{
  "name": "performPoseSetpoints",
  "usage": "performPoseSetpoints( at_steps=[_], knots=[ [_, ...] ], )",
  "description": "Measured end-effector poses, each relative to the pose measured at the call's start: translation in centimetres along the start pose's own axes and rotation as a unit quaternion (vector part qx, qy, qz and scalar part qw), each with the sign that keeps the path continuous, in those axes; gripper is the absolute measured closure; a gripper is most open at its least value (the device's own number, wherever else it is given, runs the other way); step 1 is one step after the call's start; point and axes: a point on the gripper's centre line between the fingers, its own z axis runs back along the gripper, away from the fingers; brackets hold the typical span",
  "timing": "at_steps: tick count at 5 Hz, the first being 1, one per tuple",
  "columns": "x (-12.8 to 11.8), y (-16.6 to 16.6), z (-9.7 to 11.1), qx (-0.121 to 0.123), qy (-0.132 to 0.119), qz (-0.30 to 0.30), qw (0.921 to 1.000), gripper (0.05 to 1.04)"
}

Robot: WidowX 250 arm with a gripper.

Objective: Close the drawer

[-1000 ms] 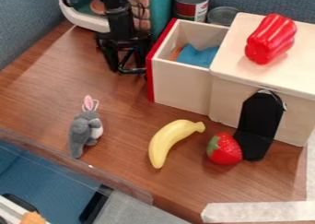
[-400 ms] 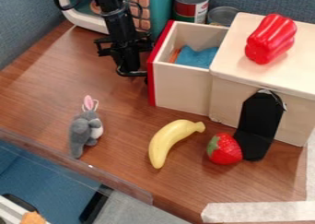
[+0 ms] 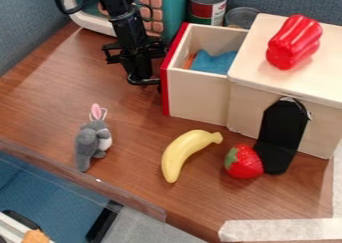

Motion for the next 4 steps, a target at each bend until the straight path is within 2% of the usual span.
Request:
performPoseSetpoints(
  at_steps=[2,3,4],
  knots=[
    [0.4,-4.2,-0.7,0.003,-0.001,-0.056,0.9985,0.941],
    [0.7,-5.7,-0.5,-0.013,-0.007,-0.06,0.9981,0.941],
    [0.5,-6.7,-0.9,-0.017,-0.002,-0.07,0.9974,0.941]
  ],
)
